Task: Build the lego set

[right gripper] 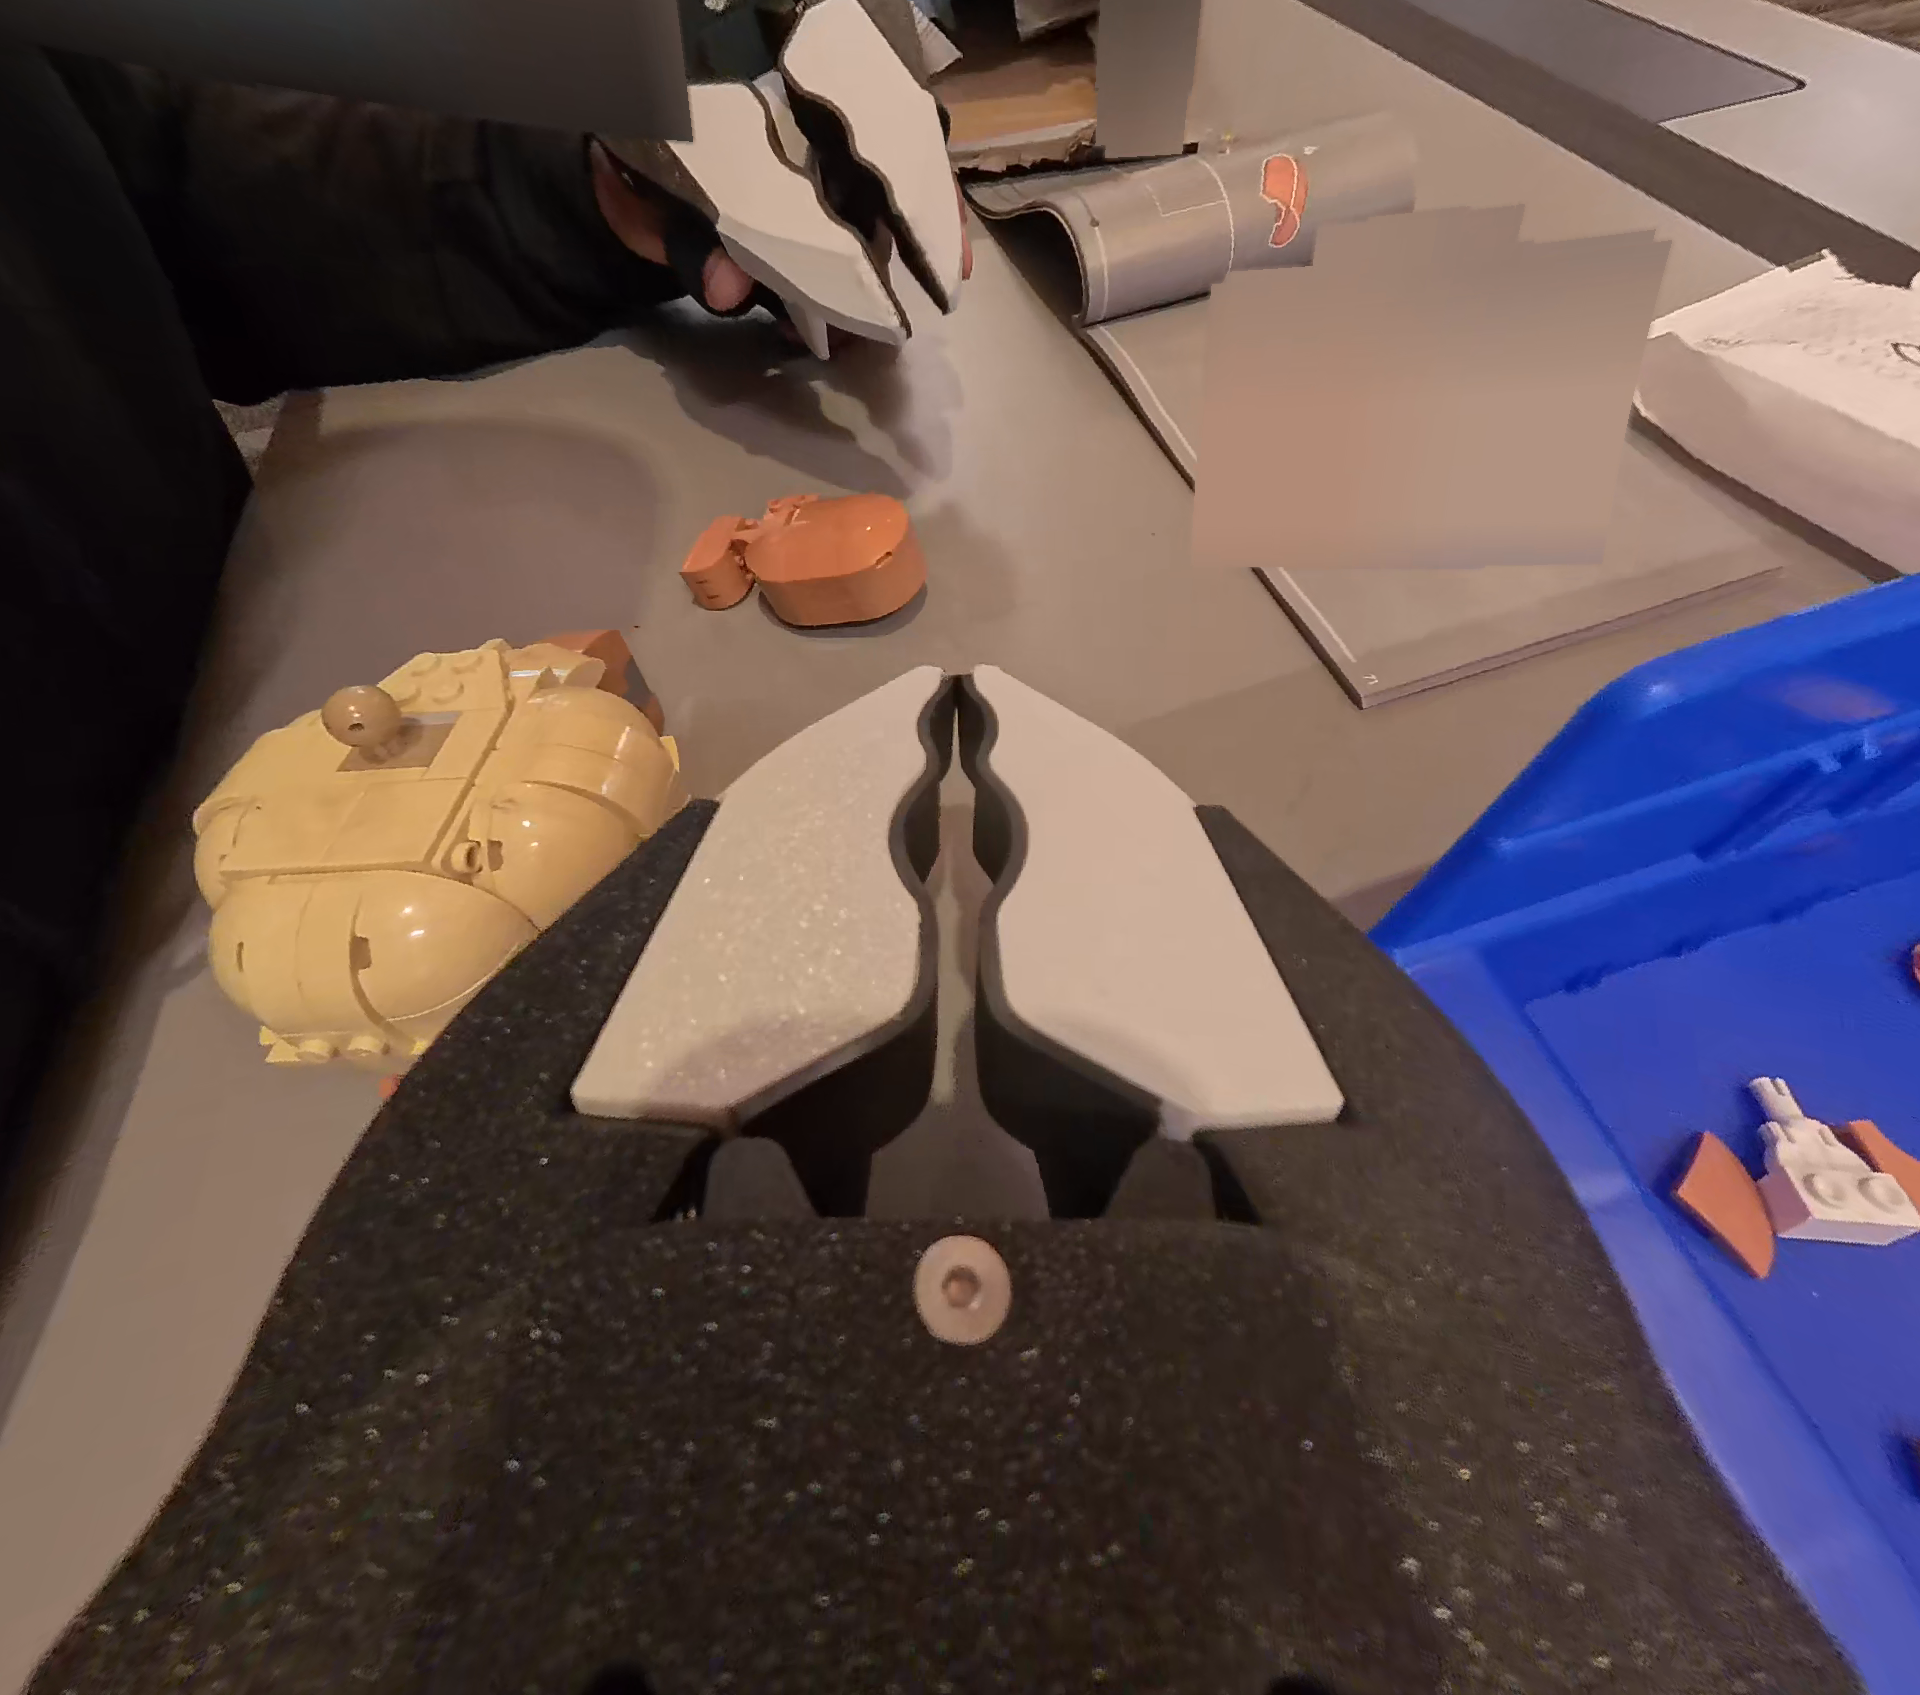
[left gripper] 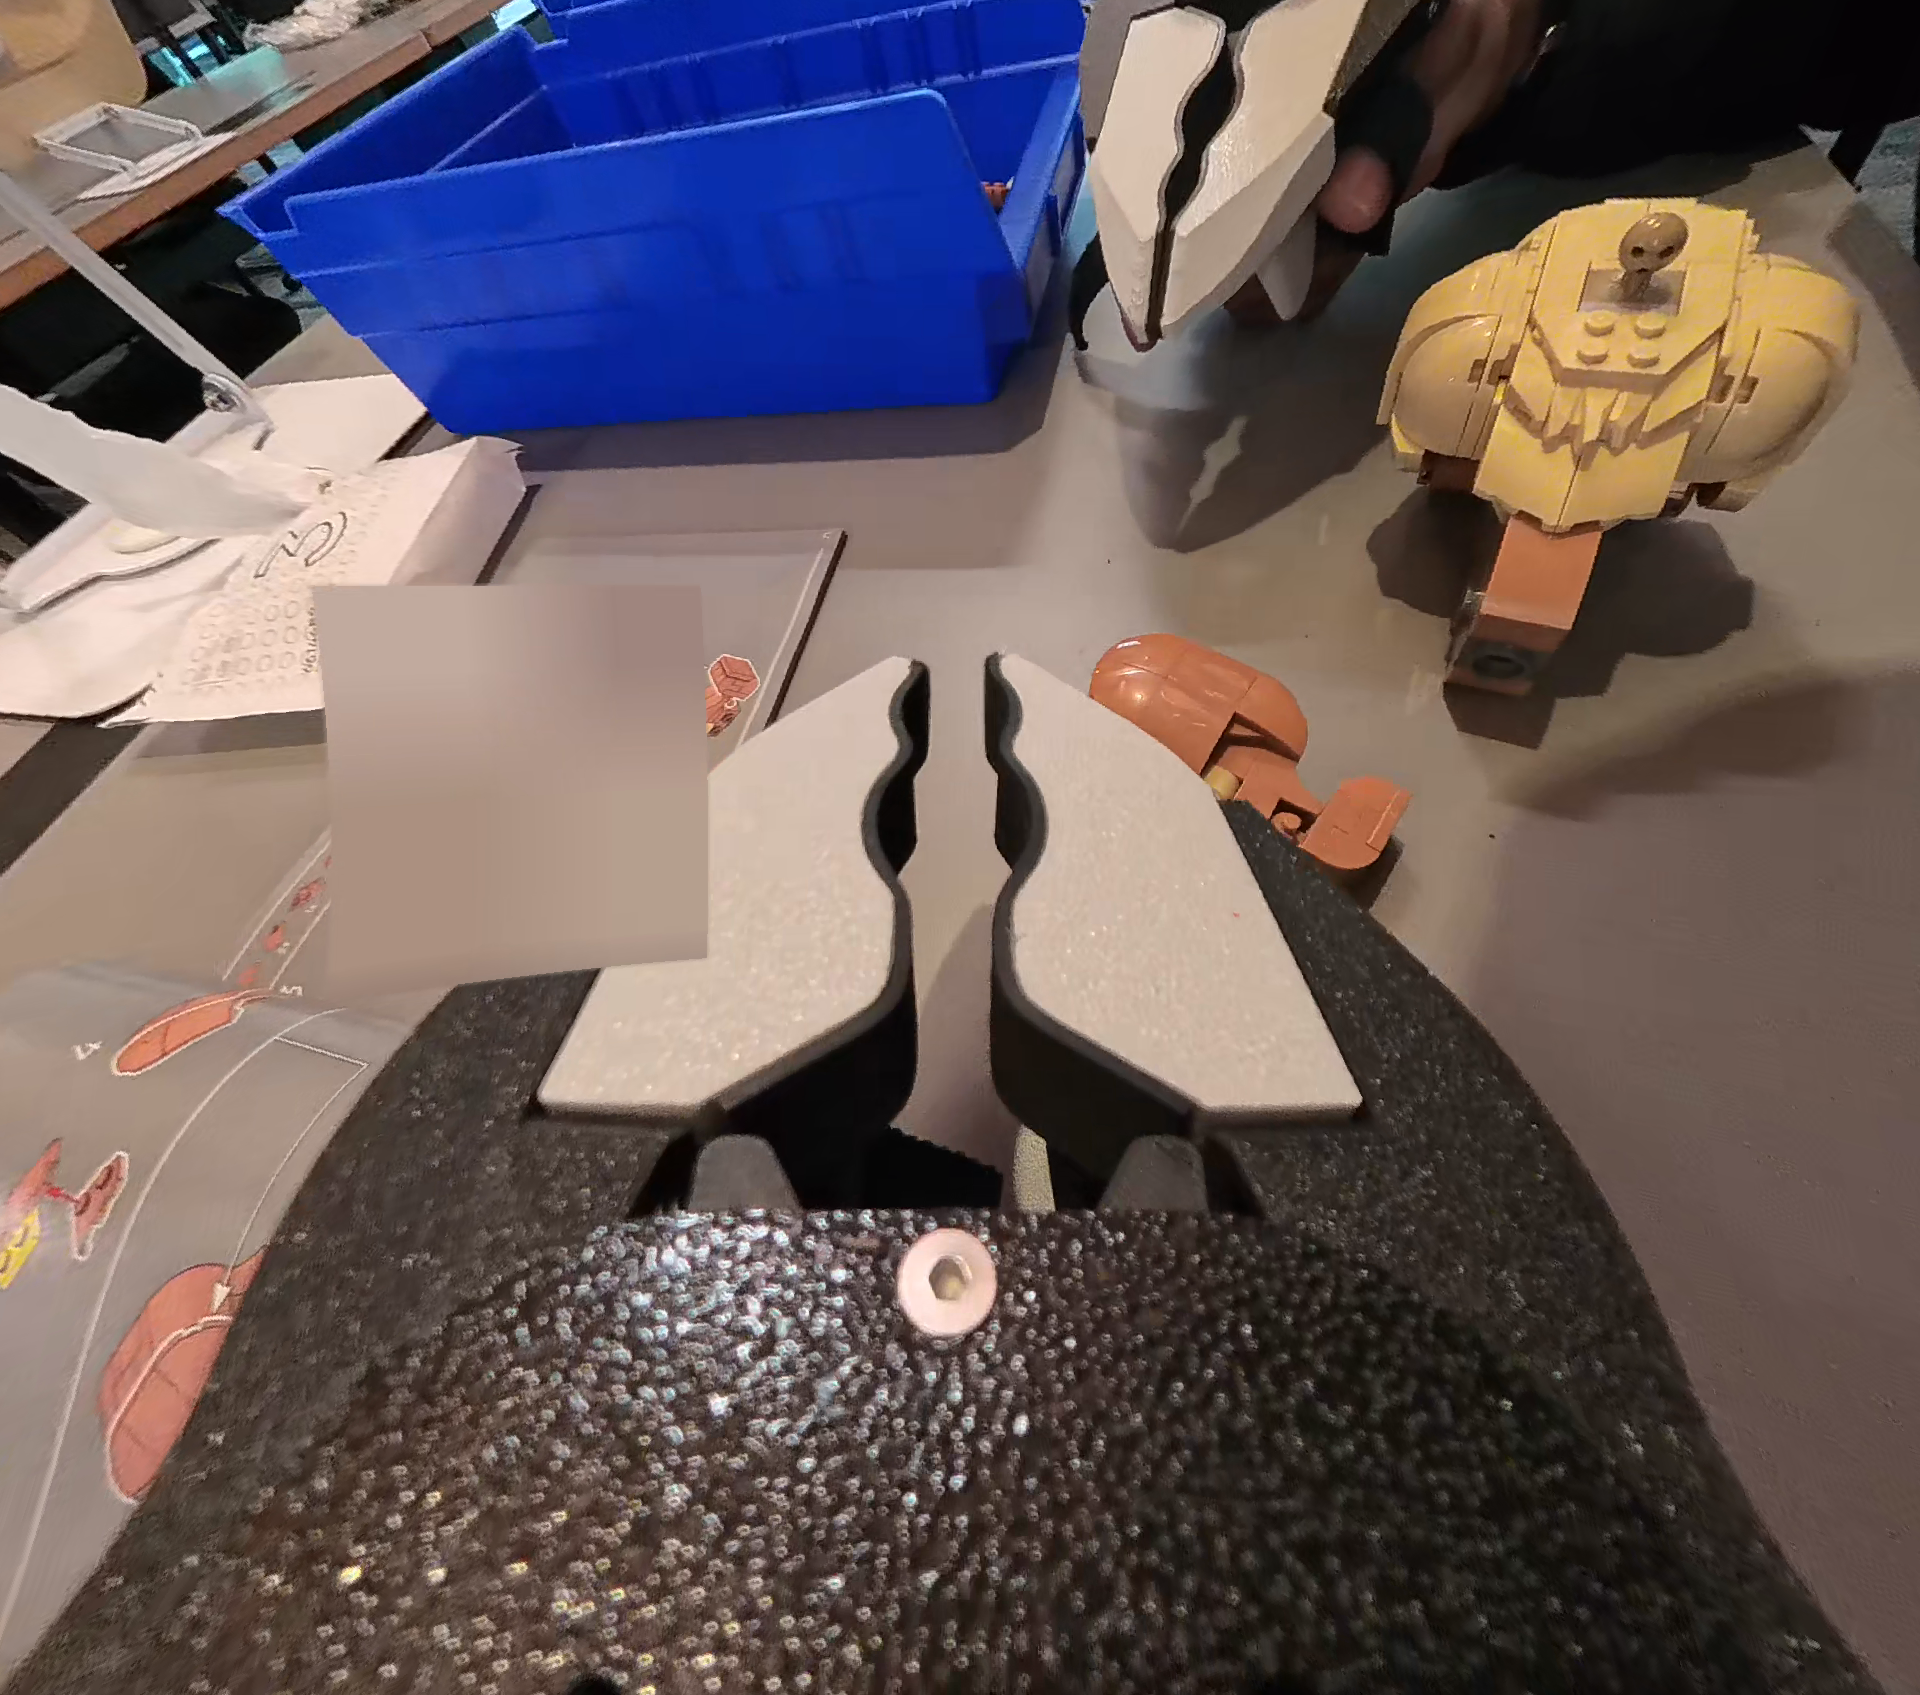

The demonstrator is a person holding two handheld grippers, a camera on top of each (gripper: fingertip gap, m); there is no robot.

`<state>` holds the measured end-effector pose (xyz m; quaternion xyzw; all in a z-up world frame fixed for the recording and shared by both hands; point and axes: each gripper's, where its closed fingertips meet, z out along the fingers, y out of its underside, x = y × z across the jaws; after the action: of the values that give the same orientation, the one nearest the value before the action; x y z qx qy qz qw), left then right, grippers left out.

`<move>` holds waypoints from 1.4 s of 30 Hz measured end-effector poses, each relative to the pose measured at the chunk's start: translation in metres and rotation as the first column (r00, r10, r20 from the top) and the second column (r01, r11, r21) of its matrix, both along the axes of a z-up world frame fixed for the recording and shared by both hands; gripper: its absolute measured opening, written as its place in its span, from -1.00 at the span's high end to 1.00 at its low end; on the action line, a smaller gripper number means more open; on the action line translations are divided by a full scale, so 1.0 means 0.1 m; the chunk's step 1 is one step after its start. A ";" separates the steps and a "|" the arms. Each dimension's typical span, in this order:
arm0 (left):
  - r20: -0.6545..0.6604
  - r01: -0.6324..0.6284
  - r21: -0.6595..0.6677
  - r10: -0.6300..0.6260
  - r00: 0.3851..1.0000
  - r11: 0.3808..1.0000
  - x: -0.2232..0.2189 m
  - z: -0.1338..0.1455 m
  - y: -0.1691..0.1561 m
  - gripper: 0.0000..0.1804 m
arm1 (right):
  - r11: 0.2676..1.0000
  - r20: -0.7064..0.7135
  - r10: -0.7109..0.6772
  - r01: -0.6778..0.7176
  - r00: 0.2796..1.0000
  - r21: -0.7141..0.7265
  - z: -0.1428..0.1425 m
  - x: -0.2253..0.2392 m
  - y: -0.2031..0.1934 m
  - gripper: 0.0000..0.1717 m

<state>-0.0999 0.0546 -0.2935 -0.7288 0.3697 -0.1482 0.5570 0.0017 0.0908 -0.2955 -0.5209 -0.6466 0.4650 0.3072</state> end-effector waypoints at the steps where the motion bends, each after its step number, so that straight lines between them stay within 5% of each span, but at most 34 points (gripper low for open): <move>1: -0.008 -0.002 -0.002 0.002 1.000 1.000 0.00 -0.01 0.00 0.89 | 1.000 0.003 0.000 0.000 1.000 0.008 -0.01 0.00 0.00 1.00; 21: 0.023 -0.054 -0.024 0.054 0.998 0.998 -0.09 0.00 0.05 0.83 | 0.992 -0.190 -0.086 0.102 0.978 0.080 0.20 0.00 0.20 0.99; 27: 0.060 0.042 -0.132 -0.035 0.998 0.990 0.01 -0.06 -0.07 0.76 | 0.995 -0.160 -0.043 0.057 0.986 0.081 0.17 0.05 0.11 0.95; 35: 0.081 0.054 -0.166 -0.041 0.996 0.985 0.06 -0.07 -0.10 0.71 | 0.991 -0.116 -0.132 0.126 0.985 -0.053 0.41 0.63 -0.44 0.48; 39: 0.086 0.058 -0.176 -0.044 0.995 0.983 0.06 -0.08 -0.09 0.71 | 0.982 0.041 -0.177 0.175 0.983 0.065 0.10 0.72 -0.75 0.03; 42: 0.083 0.059 -0.175 -0.045 0.996 0.983 0.07 -0.08 -0.09 0.71 | 0.982 0.056 -0.191 0.190 0.980 0.022 0.02 0.63 -0.84 -0.09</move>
<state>-0.0933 0.0454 -0.3017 -0.7593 0.3518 -0.2235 0.4998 0.0648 0.0070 -0.2939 -0.5913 -0.6062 0.4127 0.3356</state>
